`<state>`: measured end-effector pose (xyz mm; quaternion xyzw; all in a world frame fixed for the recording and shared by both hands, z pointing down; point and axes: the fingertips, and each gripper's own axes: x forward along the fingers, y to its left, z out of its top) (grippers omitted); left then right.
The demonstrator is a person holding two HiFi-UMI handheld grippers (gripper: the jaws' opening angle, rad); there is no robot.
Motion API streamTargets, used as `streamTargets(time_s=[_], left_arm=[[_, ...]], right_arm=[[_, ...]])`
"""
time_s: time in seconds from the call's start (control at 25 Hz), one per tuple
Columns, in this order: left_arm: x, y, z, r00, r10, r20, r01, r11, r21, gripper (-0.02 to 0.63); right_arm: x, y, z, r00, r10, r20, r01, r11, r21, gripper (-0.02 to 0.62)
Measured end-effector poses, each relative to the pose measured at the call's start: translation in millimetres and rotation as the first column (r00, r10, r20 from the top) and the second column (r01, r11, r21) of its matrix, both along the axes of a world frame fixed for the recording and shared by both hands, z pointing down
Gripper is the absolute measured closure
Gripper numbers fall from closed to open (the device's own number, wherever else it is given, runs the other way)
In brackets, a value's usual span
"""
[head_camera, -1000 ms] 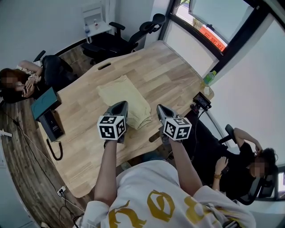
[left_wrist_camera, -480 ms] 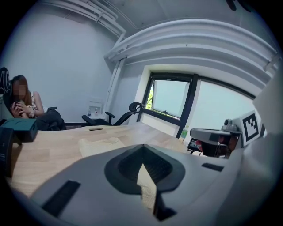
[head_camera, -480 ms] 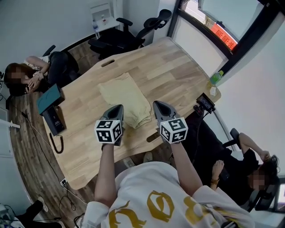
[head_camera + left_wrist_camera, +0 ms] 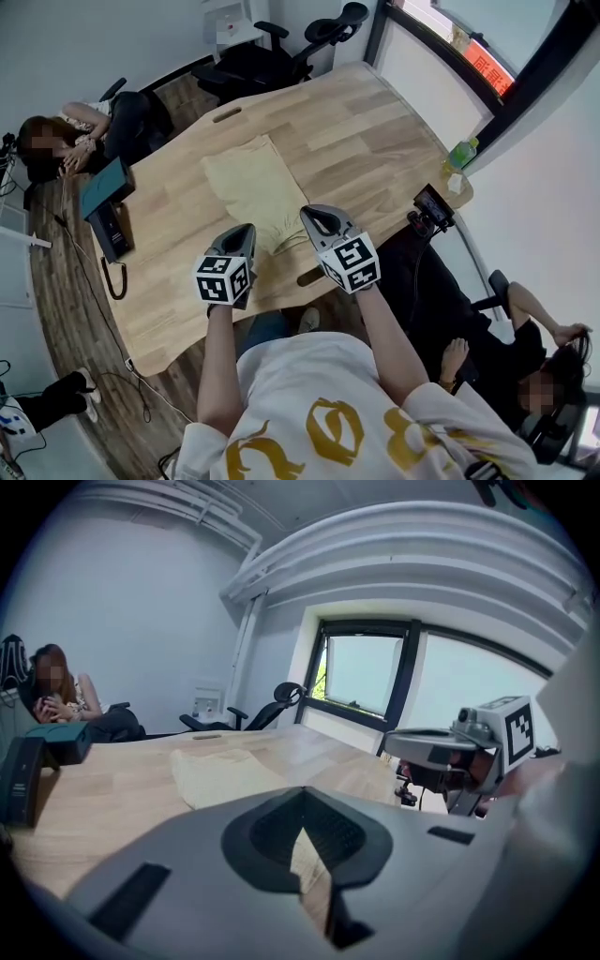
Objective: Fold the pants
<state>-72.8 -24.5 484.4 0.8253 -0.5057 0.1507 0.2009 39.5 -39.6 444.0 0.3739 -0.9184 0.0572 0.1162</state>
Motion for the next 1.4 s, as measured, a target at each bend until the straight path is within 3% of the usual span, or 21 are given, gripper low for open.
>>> streamTargets(time_s=[0.2, 0.48, 0.72, 0.92, 1.4], left_arm=[[0.2, -0.4, 7.6, 1.000, 0.013, 0.028, -0.012, 0.999, -0.030, 0.598], [7.7, -4.6, 19.5, 0.998, 0.069, -0.001, -0.069, 0.994, -0.083, 0.598], [14.3, -11.6, 35.2, 0.993, 0.112, 0.033, -0.108, 0.989, -0.106, 0.598], [25.8, -6.7, 55.4, 0.963, 0.226, 0.147, -0.202, 0.966, -0.164, 0.598], [39.1, -10.0, 82.1, 0.925, 0.353, 0.144, -0.300, 0.908, -0.293, 0.598]], right_arm=[[-2.3, -1.5, 12.6, 0.997, -0.071, 0.000, 0.071, 0.996, -0.051, 0.589], [-9.3, -0.2, 35.2, 0.988, -0.142, -0.068, 0.135, 0.986, -0.092, 0.589], [-15.1, -2.1, 50.5, 0.982, -0.182, -0.052, 0.170, 0.970, -0.175, 0.588], [-16.9, 0.6, 69.9, 0.966, -0.231, -0.117, 0.206, 0.959, -0.197, 0.588], [-24.0, -4.8, 92.3, 0.938, -0.310, -0.152, 0.264, 0.927, -0.266, 0.588]])
